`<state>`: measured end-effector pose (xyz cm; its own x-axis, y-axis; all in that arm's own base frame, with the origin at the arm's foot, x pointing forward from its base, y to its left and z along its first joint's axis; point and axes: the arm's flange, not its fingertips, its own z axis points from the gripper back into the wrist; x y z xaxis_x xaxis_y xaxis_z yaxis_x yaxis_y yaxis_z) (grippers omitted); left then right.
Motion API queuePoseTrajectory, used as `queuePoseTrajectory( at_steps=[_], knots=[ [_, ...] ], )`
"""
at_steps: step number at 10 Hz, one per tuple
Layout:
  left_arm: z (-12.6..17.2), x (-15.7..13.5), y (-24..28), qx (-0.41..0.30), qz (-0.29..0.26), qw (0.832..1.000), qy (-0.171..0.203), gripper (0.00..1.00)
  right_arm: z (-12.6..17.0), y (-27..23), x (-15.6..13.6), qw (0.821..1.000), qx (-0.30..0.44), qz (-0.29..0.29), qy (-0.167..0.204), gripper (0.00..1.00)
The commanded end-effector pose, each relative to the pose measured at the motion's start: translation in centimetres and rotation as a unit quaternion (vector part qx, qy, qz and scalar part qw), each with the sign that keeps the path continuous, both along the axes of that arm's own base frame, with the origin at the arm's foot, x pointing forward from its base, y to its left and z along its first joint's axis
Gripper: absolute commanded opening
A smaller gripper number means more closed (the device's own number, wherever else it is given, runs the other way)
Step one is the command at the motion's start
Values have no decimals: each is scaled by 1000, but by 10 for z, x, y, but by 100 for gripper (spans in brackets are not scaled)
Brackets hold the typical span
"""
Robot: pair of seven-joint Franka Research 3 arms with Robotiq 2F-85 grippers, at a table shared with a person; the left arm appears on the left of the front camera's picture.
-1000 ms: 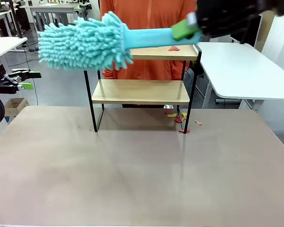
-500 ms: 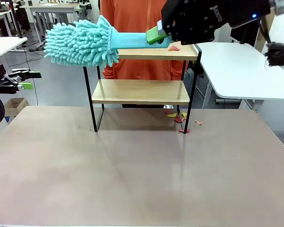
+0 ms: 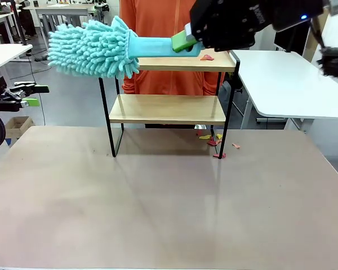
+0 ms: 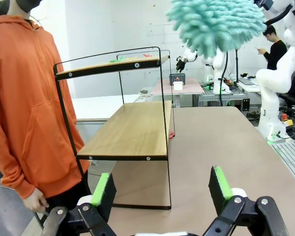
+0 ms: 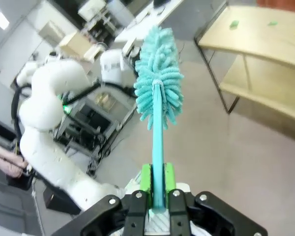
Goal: Clean the shelf.
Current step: Clean the specific section of the Shelf indicated by the human with the Duster.
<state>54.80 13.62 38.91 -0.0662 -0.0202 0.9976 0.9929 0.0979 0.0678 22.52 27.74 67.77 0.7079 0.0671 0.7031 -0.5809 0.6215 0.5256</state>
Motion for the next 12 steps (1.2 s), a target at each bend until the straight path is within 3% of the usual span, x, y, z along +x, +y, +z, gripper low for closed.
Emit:
queuePoseTrajectory(
  at_steps=[1,5,9,12],
  knots=[
    [2,-2,0,-3,-2,1000,-8,100,19,46,15,997,37,-69,-25,14],
    [2,-2,0,-3,-2,1000,-8,100,34,131,52,983,39,-179,-20,14],
    [2,-2,0,-3,-2,1000,-8,100,37,201,95,954,18,-293,-58,14],
    [2,-2,0,-3,-2,1000,-8,100,28,219,103,948,-14,-314,-49,14]
  ],
)
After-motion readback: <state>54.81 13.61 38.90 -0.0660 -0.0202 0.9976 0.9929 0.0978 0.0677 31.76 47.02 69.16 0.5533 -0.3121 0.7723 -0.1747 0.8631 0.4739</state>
